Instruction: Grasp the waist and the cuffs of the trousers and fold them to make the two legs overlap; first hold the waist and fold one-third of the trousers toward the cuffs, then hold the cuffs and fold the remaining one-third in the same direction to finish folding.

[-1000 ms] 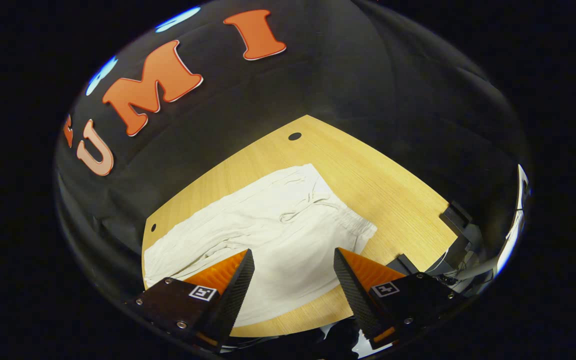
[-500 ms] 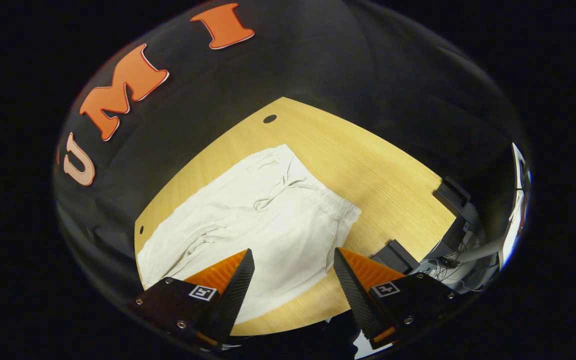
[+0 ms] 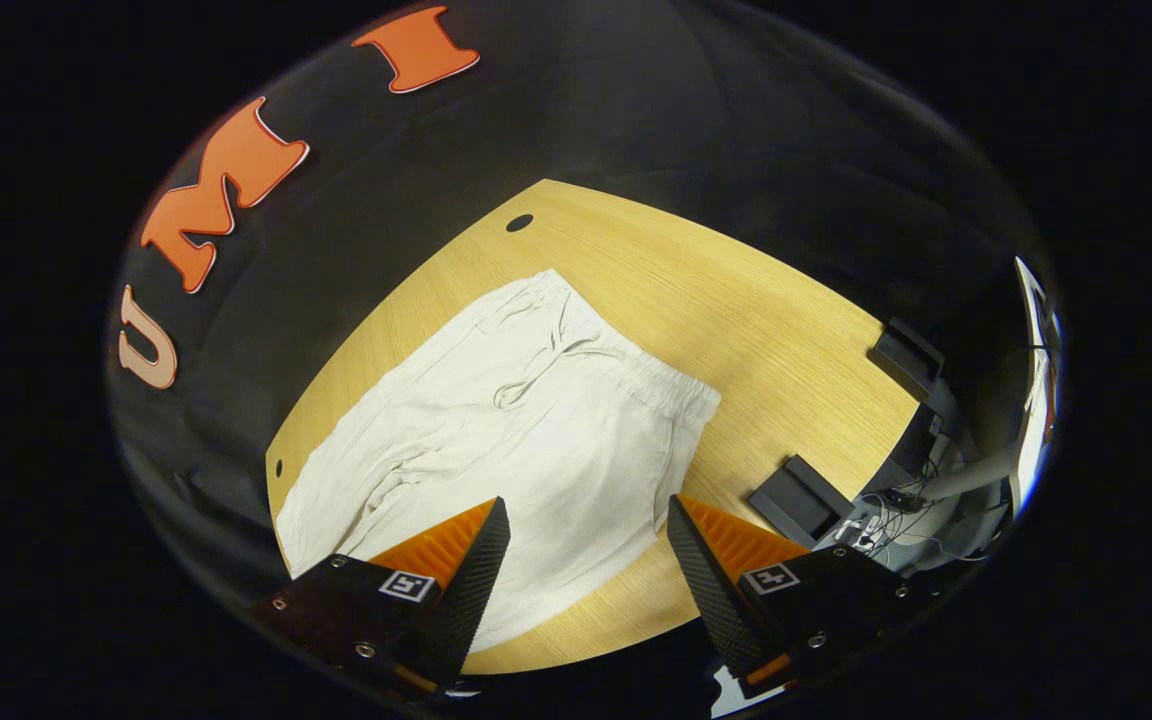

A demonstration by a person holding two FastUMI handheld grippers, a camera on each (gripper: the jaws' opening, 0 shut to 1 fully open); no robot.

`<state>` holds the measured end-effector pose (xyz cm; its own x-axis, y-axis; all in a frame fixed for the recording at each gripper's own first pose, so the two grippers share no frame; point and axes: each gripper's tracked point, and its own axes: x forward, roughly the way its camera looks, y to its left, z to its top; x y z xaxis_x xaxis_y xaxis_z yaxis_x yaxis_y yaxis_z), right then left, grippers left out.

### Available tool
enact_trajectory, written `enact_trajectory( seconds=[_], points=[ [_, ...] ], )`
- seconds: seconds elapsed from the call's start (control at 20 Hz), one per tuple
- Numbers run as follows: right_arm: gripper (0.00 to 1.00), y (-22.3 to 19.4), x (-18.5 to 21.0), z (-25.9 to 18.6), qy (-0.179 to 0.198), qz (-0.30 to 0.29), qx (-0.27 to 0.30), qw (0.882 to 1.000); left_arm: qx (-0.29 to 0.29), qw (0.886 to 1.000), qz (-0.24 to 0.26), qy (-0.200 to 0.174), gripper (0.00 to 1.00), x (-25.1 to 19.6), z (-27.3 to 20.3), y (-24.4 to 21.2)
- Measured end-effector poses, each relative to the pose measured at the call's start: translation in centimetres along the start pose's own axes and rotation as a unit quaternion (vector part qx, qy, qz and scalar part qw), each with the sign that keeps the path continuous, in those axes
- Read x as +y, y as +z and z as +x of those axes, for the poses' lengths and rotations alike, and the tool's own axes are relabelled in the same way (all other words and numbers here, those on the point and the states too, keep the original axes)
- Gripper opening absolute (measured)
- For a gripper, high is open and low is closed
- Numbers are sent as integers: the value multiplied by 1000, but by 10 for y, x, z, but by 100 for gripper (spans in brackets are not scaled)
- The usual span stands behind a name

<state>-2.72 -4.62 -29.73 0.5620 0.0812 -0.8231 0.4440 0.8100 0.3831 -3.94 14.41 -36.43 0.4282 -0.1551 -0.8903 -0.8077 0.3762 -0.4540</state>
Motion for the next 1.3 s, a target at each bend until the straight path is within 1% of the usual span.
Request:
enact_trajectory(
  seconds=[0.15, 0.2, 0.25, 0.3, 0.4, 0.45, 0.5, 0.6, 0.65, 0.7, 0.75, 0.8, 0.95, 1.0, 1.05, 1.1, 1.15, 1.3],
  points=[
    [96, -1, 0, 0, -10, 7, -7, 1000, 1, 1000, -2, -13, 94, -9, 6, 4],
    [96, -1, 1, 1, -11, 13, -8, 1000, 4, 1000, -2, -20, 96, -11, 9, 4],
    [96, -3, 2, 1, -10, 18, -8, 1000, 6, 1000, -5, -30, 91, -16, 10, 4],
    [96, -3, 2, 2, -11, 22, -10, 1000, 9, 999, -8, -39, 90, -20, 13, 4],
    [96, -5, -6, 6, -18, 25, -12, 999, 10, 998, -18, -56, 77, -31, 19, 9],
    [96, -8, -9, 7, -20, 32, -7, 999, 7, 998, -23, -60, 70, -34, 23, 11],
    [96, -9, -12, 10, -17, 41, -3, 999, 6, 998, -23, -60, 66, -33, 25, 12],
    [96, -9, -22, 16, -15, 59, 6, 998, -4, 998, -17, -67, 51, -37, 31, 13],
    [95, -8, -28, 19, -15, 68, 10, 998, -8, 998, -12, -68, 42, -40, 32, 12],
    [95, -6, -32, 22, -11, 75, 13, 997, -10, 998, -3, -68, 39, -44, 35, 14],
    [95, -4, -37, 25, -11, 79, 15, 997, -11, 997, 10, -70, 37, -49, 37, 13],
    [95, -3, -41, 27, -14, 80, 18, 997, -14, 998, 26, -61, 38, -49, 40, 15],
    [95, 5, -54, 33, -19, 81, 21, 996, -16, 997, 51, -46, 15, -54, 40, 15],
    [95, 9, -59, 36, -21, 84, 22, 996, -19, 997, 56, -41, 15, -55, 32, 13],
    [95, 11, -63, 39, -24, 87, 21, 996, -23, 997, 65, -36, 11, -56, 45, 15],
    [95, 13, -69, 42, -29, 93, 23, 995, -29, 997, 63, -33, 11, -56, 44, 16],
    [95, 15, -74, 45, -32, 99, 23, 994, -32, 997, 58, -30, 7, -57, 40, 16],
    [95, 16, -85, 57, -39, 118, 31, 992, -41, 998, 41, -22, 7, -55, 31, 19]
  ],
)
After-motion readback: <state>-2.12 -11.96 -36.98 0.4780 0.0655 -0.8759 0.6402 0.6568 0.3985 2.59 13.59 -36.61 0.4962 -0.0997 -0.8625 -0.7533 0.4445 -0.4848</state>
